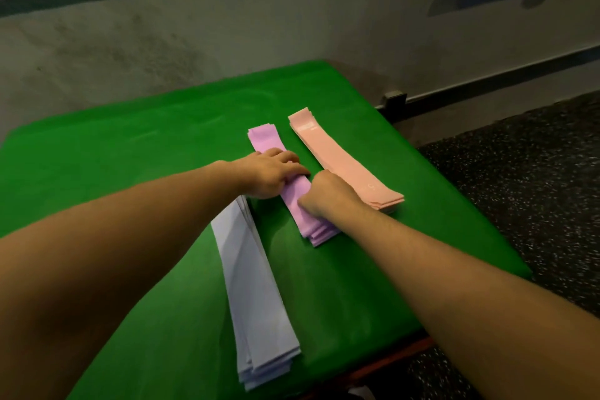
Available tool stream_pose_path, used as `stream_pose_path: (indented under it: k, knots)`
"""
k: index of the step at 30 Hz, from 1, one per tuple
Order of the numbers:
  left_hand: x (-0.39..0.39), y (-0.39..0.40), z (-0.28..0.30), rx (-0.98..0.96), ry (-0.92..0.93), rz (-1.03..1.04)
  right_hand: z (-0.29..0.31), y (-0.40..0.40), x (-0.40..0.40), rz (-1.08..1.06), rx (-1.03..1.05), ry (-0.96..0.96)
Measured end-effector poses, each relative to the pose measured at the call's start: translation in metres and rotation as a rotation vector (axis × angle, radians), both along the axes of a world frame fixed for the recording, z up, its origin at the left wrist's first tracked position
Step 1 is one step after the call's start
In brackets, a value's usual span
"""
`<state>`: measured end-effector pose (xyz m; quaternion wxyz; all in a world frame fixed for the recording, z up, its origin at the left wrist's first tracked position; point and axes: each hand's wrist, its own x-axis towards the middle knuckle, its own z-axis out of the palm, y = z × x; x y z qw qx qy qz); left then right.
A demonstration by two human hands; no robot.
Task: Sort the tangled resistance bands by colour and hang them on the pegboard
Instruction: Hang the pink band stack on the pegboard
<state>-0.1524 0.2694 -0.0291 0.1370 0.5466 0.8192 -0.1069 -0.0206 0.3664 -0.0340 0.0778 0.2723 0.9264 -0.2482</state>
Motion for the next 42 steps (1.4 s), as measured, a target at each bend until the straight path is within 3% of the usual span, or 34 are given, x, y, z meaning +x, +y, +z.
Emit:
stream_pose_path:
  k: [5, 9, 12, 18, 24, 29, 31, 35, 42]
  knots:
    - [0.011, -0.002, 0.013, 0.040, 0.061, -0.054, 0.007, -0.003, 0.006, 0.030, 0.035, -0.031]
    - [0.016, -0.004, 0.023, 0.056, 0.002, -0.047, 0.016, 0.004, 0.026, 0.116, -0.144, 0.005]
    - [0.023, -0.001, 0.026, 0.069, -0.026, -0.069, 0.030, 0.017, 0.046, 0.117, -0.165, 0.074]
    - [0.055, 0.008, 0.039, -0.040, 0.051, -0.113, 0.062, 0.043, 0.093, 0.158, -0.215, 0.097]
    - [0.085, 0.003, 0.062, 0.166, -0.199, -0.017, 0.089, 0.059, 0.138, 0.204, -0.182, 0.156]
    - [0.107, -0.039, 0.098, 0.454, -0.314, 0.070, 0.112, 0.056, 0.159, 0.292, -0.182, 0.154]
    - [0.115, -0.058, 0.114, 0.495, -0.265, 0.070, 0.123, 0.047, 0.164, 0.329, -0.207, 0.164]
    - [0.127, -0.108, 0.144, 0.503, -0.137, 0.085, 0.144, 0.015, 0.163, 0.389, -0.209, 0.203]
    - [0.145, -0.235, 0.152, 0.321, -0.029, 0.311, 0.145, -0.073, 0.140, 0.556, -0.268, 0.127]
